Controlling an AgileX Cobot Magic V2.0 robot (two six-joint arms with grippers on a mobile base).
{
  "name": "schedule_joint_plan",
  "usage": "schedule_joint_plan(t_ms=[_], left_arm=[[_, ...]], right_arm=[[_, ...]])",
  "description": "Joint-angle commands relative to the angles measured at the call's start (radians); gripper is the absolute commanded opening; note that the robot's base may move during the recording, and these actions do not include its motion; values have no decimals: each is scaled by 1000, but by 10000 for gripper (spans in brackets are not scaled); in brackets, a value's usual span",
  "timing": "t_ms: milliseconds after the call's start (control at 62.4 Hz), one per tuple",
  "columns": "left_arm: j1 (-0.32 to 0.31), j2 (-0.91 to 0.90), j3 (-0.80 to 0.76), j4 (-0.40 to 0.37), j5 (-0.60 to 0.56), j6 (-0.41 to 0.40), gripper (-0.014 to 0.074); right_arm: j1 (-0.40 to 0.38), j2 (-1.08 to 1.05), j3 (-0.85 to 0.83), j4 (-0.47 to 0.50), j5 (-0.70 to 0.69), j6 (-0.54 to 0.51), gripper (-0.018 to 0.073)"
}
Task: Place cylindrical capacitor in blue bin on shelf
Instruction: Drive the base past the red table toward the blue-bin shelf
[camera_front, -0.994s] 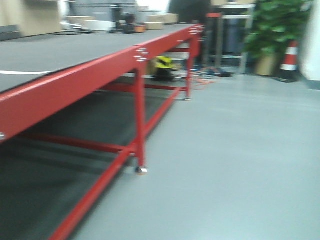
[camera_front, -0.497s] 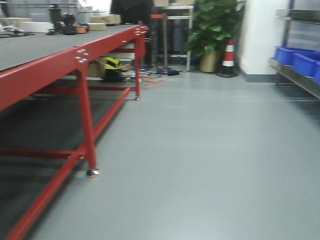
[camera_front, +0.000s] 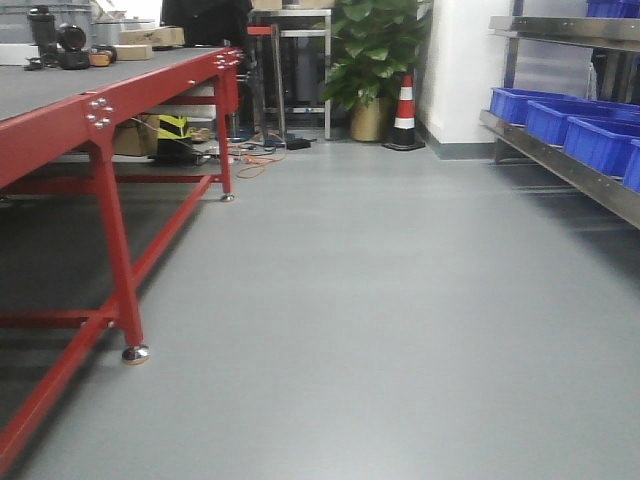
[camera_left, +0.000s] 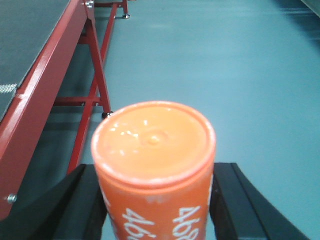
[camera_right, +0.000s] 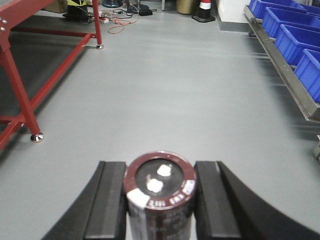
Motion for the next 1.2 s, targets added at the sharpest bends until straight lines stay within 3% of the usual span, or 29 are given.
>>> schedule_joint_plan(t_ms=[0, 1186], left_arm=[[-6, -4, -3, -6, -17, 0, -111], [-6, -4, -3, -6, -17, 0, -111]], right_arm=[[0, -3, -3, -7, -31, -1, -162], [0, -3, -3, -7, -31, -1, -162]])
